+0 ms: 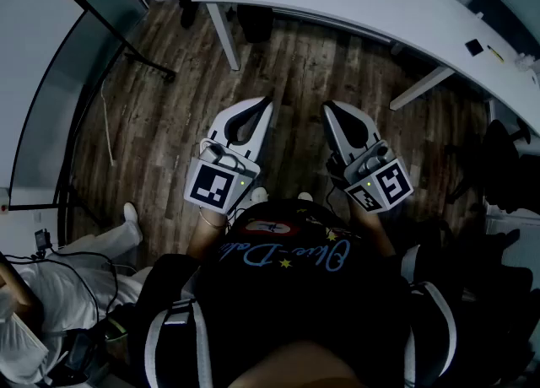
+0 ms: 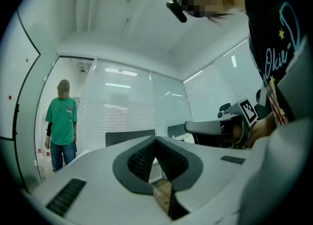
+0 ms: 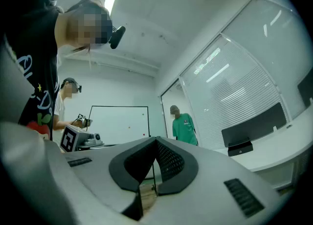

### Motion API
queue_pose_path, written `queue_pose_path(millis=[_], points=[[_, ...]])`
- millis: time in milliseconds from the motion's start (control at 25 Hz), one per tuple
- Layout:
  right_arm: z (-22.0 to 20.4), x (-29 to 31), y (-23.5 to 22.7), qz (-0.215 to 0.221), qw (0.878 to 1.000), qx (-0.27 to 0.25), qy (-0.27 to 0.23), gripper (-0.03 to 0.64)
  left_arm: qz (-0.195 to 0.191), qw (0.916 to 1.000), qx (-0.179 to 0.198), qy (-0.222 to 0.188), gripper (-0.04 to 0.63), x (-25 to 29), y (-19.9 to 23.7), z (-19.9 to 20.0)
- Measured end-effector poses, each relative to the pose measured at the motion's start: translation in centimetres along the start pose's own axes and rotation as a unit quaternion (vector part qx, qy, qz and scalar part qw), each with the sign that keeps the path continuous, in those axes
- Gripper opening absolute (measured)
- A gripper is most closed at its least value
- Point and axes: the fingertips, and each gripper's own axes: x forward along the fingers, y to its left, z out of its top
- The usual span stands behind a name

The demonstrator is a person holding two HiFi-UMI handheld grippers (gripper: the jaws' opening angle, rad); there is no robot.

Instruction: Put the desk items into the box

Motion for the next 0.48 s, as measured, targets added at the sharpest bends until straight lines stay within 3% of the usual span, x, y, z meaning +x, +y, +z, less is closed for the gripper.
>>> queue_pose_path(millis=[320, 480], points=[[0.5, -3.9, 1.7, 0.007, 1.000, 0.000, -0.006, 0.023, 0.001, 0.9999, 0.010, -0.006, -0.006, -1.6, -3.9, 0.2], [0.1, -2.1, 0.8, -0.003, 1.000, 0.001, -0.008, 0.023, -0.008, 0.9999, 0.004, -0.005, -0.005, -0.6, -1.8, 0.0]])
